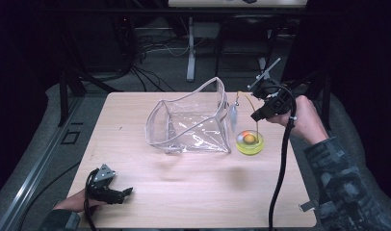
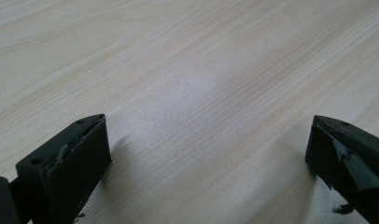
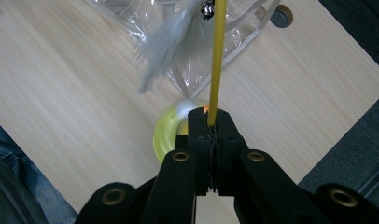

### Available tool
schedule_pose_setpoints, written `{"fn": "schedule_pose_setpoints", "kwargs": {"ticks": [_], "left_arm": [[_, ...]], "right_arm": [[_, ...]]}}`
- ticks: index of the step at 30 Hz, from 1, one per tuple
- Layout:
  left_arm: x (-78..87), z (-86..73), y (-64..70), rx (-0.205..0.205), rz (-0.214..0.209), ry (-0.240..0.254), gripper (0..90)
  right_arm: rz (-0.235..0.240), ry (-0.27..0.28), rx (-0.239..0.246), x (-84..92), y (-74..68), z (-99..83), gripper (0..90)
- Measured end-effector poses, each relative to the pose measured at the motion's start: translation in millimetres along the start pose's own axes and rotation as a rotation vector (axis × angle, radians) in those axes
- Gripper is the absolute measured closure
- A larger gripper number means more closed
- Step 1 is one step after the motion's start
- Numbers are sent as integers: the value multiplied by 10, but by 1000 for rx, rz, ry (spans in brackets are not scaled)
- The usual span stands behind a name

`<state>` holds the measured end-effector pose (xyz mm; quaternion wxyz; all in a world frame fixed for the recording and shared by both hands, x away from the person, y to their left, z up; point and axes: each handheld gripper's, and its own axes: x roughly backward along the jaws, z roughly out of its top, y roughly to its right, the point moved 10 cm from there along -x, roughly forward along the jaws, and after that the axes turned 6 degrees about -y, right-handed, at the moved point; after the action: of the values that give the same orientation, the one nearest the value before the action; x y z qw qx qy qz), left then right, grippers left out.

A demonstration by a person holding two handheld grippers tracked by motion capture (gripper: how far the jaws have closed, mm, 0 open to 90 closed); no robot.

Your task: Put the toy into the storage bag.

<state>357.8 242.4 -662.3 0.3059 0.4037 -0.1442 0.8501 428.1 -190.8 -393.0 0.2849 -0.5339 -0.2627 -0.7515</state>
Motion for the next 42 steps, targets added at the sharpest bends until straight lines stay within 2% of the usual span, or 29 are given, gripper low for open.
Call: {"fn": "schedule_pose_setpoints", "kwargs": {"ticks": [11, 19, 21, 27, 35, 42], "left_arm": [[0, 0, -2, -3, 0, -1, 0], [0, 0, 0, 0, 0, 0, 0], [0, 0, 0, 1, 0, 0, 0], [1, 0, -2, -4, -1, -1, 0], [0, 0, -2, -2, 0, 0, 0], [1, 0, -2, -3, 0, -1, 0]], "right_arm": [[-16, -7, -13, 87, 119, 72, 886], [-27, 8, -25, 152, 171, 139, 886], [-36, -9, -15, 183, 197, 143, 886], [-50, 4, -31, 221, 245, 200, 887], [-50, -4, -32, 284, 298, 263, 886], [-48, 14, -44, 323, 335, 327, 886]]}}
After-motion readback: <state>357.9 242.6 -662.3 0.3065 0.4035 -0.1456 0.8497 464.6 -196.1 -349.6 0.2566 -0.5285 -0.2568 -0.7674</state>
